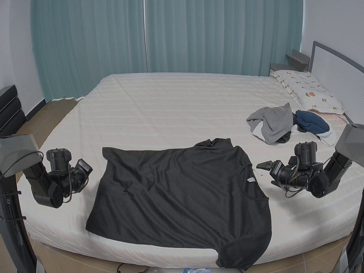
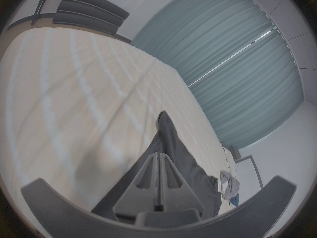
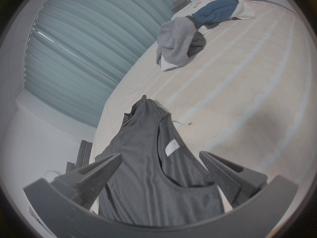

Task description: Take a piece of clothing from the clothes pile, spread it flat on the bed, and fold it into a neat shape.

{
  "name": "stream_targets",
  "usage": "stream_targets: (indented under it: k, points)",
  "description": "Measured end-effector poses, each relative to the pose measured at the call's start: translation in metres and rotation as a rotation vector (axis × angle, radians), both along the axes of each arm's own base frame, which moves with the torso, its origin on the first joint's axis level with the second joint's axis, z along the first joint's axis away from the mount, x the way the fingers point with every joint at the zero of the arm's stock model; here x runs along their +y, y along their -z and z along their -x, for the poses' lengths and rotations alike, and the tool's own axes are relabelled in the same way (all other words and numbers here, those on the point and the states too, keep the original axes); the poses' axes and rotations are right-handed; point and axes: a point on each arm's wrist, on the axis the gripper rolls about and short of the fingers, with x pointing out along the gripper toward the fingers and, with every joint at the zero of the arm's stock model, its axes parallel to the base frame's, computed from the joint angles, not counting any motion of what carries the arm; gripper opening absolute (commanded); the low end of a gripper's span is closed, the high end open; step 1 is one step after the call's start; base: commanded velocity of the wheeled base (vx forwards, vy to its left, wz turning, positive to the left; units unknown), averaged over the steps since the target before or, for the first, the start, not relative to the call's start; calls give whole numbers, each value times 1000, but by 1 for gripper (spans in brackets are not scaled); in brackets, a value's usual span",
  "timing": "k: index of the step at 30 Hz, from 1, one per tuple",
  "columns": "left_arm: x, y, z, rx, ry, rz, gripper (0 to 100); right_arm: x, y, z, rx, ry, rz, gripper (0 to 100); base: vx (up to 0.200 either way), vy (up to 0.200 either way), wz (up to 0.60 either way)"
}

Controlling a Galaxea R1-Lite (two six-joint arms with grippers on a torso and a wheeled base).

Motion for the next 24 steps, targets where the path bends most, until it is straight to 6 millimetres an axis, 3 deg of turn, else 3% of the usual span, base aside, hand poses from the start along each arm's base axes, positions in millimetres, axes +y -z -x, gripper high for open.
stream_targets:
  k: [7,15,16,24]
  points:
    - [-10,3,68,89,71,46,0,-4,3,47,-19,1,-27,100,-57,0,0]
    - [-15,3,101,129,141,57,0,-5,5,73,21,-9,-53,100,0,0,0]
    - [-15,3,103,133,145,53,100,-5,5,74,21,-9,-54,100,0,0,0]
    - [-15,8,111,167,161,25,100,-4,5,82,36,-19,-54,100,0,0,0]
